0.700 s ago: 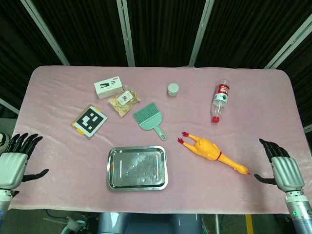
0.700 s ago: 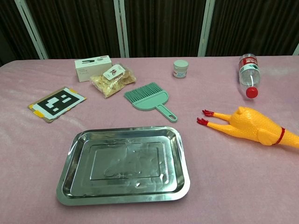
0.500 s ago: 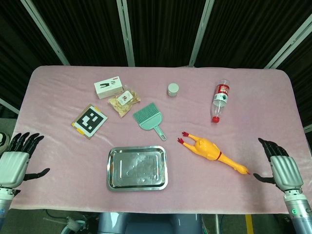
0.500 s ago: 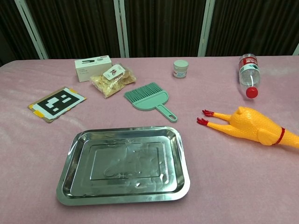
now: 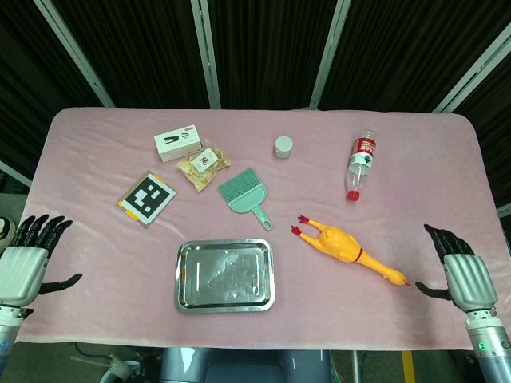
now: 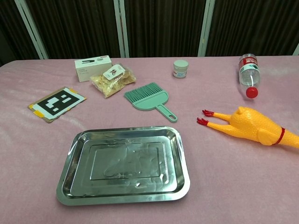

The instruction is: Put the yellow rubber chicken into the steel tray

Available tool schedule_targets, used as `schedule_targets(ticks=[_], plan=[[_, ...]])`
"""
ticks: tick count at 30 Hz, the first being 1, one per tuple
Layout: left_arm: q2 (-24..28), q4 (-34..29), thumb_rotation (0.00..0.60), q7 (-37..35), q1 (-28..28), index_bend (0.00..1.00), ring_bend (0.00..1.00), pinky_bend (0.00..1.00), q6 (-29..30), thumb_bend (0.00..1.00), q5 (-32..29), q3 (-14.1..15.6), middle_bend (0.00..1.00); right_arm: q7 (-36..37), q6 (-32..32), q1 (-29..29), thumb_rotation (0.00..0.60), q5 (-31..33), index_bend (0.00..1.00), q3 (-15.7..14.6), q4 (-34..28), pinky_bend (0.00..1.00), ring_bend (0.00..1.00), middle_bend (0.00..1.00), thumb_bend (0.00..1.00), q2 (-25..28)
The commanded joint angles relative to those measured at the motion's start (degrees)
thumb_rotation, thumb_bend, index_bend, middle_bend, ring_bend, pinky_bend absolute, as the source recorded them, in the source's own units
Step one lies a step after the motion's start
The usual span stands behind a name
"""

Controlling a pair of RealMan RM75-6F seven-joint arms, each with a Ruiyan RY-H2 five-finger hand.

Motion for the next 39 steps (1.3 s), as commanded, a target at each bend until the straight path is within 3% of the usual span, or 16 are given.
schedule_targets(ticks=[1, 7, 14, 15, 17, 20, 39], plan=[[0.0, 0.0, 0.6, 0.0, -0.2, 0.12, 0.04, 0.04, -0.3, 0.01, 0.0, 0.0, 0.1, -0.3, -0.3, 0.1, 0.6, 0.1, 0.0, 0.1, -0.2, 0.2, 0.13, 0.16, 0.13, 0.0], [-0.4, 0.2, 0.6, 0.2, -0.8, 0.12, 0.04, 0.04, -1.0, 0.01, 0.0, -0.2, 0.1, -1.7, -1.8, 1.3, 0.6, 0.2, 0.01, 0.4, -0.3, 0.21, 0.13, 0.17, 0.15, -0.6], [-0.5, 0.4, 0.6, -0.1, -1.7, 0.12, 0.04, 0.04, -2.3, 0.01, -0.4, -0.6, 0.1, -5.3, -9.1, 5.0, 0.6, 2.7, 0.05, 0.6, 1.2, 0.21, 0.15, 0.19, 0.15, -3.6], [-0.5, 0.4, 0.6, -0.2, -1.8, 0.12, 0.04, 0.04, -2.4, 0.01, -0.4, -0.6, 0.1, -7.6, -13.0, 4.8, 0.6, 2.6, 0.06, -3.0, 2.1, 0.22, 0.16, 0.19, 0.15, -4.9], [-0.3, 0.4, 0.6, -0.2, -2.0, 0.12, 0.04, 0.04, -2.6, 0.01, -0.5, -0.7, 0.1, -9.8, -15.8, 6.8, 0.6, 5.1, 0.07, -1.5, 5.2, 0.23, 0.17, 0.21, 0.15, -6.6], [-0.1, 0.3, 0.6, -0.4, -2.1, 0.12, 0.04, 0.04, -2.7, 0.01, -0.7, -0.8, 0.1, -10.7, -15.4, 6.7, 0.6, 5.1, 0.09, -1.6, 2.3, 0.24, 0.18, 0.22, 0.15, -4.9], [-0.3, 1.0, 0.6, -1.0, -2.3, 0.12, 0.04, 0.04, -3.3, 0.01, -1.3, -0.5, 0.09, -10.5, -17.9, 10.3, 0.6, 8.1, 0.37, 1.1, 10.1, 0.39, 0.31, 0.36, 0.15, -13.6]])
